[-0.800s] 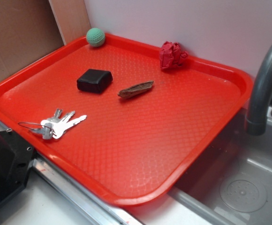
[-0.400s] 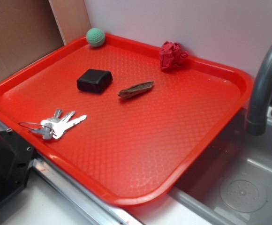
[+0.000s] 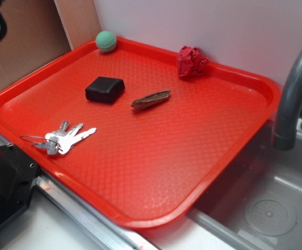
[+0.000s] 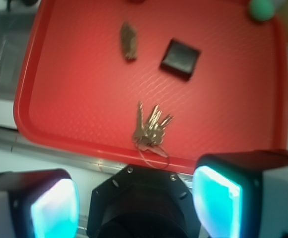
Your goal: Grab the silver keys.
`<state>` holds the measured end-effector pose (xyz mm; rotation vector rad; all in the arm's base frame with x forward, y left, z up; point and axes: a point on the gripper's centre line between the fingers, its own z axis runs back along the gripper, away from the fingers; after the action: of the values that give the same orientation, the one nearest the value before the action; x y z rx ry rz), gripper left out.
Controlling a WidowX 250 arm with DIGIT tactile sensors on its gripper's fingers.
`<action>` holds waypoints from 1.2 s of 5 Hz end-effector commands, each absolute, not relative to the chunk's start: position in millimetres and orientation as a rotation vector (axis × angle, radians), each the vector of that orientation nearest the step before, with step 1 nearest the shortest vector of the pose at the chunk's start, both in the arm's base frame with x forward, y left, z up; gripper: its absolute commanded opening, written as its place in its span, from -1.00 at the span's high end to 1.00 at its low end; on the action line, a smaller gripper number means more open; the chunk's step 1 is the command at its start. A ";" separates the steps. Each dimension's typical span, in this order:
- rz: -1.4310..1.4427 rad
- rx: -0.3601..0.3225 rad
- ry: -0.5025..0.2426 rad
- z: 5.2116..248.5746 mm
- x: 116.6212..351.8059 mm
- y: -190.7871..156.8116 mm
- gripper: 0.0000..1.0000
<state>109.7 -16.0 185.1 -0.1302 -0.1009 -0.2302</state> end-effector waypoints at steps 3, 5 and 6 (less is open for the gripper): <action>-0.369 -0.068 0.046 87.8 109.3 -32.6 -1.00; -0.437 -0.033 0.105 70.8 94.6 -17.8 -1.00; -0.460 0.035 0.120 60.8 93.2 -12.3 -1.00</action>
<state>93.7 -12.2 57.6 0.0346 0.1305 -0.4406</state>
